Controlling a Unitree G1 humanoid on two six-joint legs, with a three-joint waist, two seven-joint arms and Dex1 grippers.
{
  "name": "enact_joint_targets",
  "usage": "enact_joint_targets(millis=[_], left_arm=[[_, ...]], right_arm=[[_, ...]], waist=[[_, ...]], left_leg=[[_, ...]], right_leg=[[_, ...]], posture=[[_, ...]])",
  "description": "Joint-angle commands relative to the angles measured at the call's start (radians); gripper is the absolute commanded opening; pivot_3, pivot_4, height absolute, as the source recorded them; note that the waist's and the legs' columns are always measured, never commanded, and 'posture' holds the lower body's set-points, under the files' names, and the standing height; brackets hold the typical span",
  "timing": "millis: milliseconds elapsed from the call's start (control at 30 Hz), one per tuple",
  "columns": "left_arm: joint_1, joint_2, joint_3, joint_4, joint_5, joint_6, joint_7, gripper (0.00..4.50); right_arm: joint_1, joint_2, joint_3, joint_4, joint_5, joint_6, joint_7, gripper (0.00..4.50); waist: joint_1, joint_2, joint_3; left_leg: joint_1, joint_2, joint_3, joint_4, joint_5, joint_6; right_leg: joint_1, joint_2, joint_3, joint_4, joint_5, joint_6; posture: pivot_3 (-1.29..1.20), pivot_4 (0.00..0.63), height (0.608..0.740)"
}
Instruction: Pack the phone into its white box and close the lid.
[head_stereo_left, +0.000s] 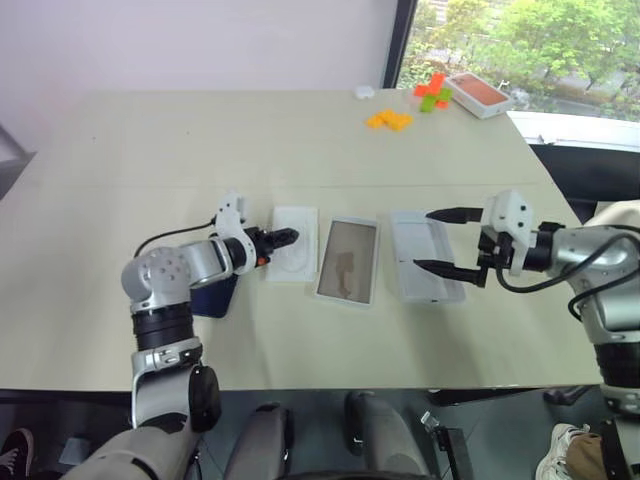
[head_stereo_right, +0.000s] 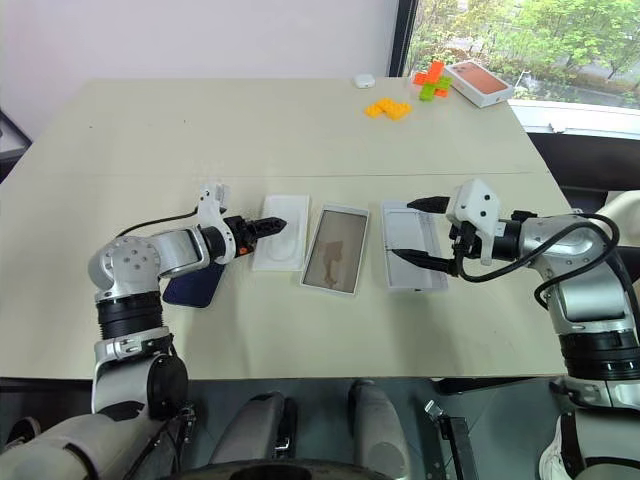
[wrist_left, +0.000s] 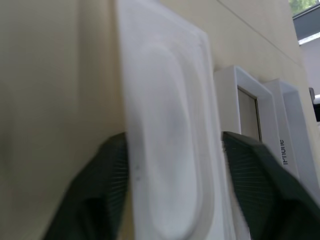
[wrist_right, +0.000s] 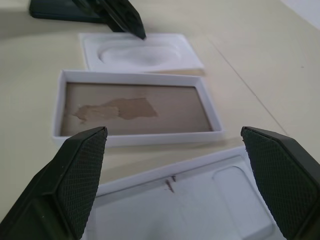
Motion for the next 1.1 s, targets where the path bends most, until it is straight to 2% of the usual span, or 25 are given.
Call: enact_joint_targets(millis=[33,100,133,367,600,767,867,967,1100], left_arm=[[-0.021,0.003,0.012,-0.011,-0.004,0.001,0.002,1.17],[-0.023,0.008,0.013,-0.008,-0.001,-0.006,0.001,0.17],[-0.024,0.011,0.015,-0.008,-0.002,-0.005,0.000,0.07],[-0.063,0.006,0.132,-0.040,-0.059,0.042,0.030,0.07],[-0.142,-0.034,0.295,-0.105,-0.118,0.237,0.106,0.07],[-0.114,-0.116,0.226,-0.197,-0.174,0.257,0.162,0.07],[-0.078,-0.192,0.147,-0.264,-0.116,0.255,0.187,0.07],[-0.062,-0.258,0.124,-0.286,-0.080,0.255,0.213,0.07],[-0.033,-0.299,0.058,-0.310,-0.082,0.257,0.213,0.07]], right_arm=[[0.008,-0.018,-0.023,-0.040,0.027,0.009,0.010,4.50],[0.012,-0.018,-0.025,-0.040,0.025,0.006,0.007,4.50],[0.014,-0.018,-0.025,-0.041,0.025,0.007,0.005,4.50],[0.019,-0.019,-0.035,-0.043,0.034,0.011,-0.004,4.50],[0.033,-0.033,-0.098,-0.096,0.201,0.166,0.044,4.50],[0.036,-0.037,-0.093,-0.092,0.199,0.182,0.038,4.50],[0.036,-0.034,-0.085,-0.094,0.190,0.177,0.034,4.50],[0.040,-0.035,-0.082,-0.099,0.186,0.176,0.032,4.50],[0.048,-0.039,-0.085,-0.104,0.185,0.182,0.026,4.50]], waist=[[0.000,0.000,0.000],[-0.001,0.000,0.000],[-0.001,0.000,0.000],[-0.002,0.000,0.000],[0.000,0.000,0.000],[0.002,-0.001,0.000],[0.001,-0.001,0.000],[-0.001,-0.001,0.000],[-0.002,-0.001,0.000]], left_leg=[[0.000,0.000,0.000,0.000,0.000,0.000],[0.000,0.000,0.000,0.000,0.000,0.000],[0.000,0.000,0.000,0.000,0.000,0.000],[0.000,0.000,0.000,0.000,0.000,0.000],[0.000,0.000,-0.001,0.000,0.000,0.000],[0.000,0.000,-0.001,0.000,0.000,0.000],[0.000,-0.001,-0.001,0.000,0.000,-0.001],[0.000,-0.001,-0.001,0.000,0.001,-0.002],[0.000,-0.001,-0.001,0.000,0.001,-0.002]], right_leg=[[0.000,0.000,0.000,0.000,0.000,0.000],[0.000,0.000,0.000,0.000,0.000,0.000],[0.000,0.000,0.000,0.000,0.000,0.000],[0.000,0.000,0.000,0.000,0.000,0.000],[0.000,0.000,0.000,0.000,0.000,0.000],[0.000,0.000,-0.001,0.000,0.000,0.000],[0.000,0.000,0.000,-0.001,0.000,0.000],[0.000,0.000,0.000,-0.001,0.000,0.000],[0.000,0.002,0.000,-0.001,0.000,0.000]], posture=[[0.00,0.150,0.740],[0.00,0.150,0.740],[0.00,0.150,0.740],[0.00,0.150,0.740],[0.00,0.150,0.740],[0.00,0.150,0.740],[0.00,0.150,0.740],[0.00,0.150,0.740],[0.00,0.150,0.740]])
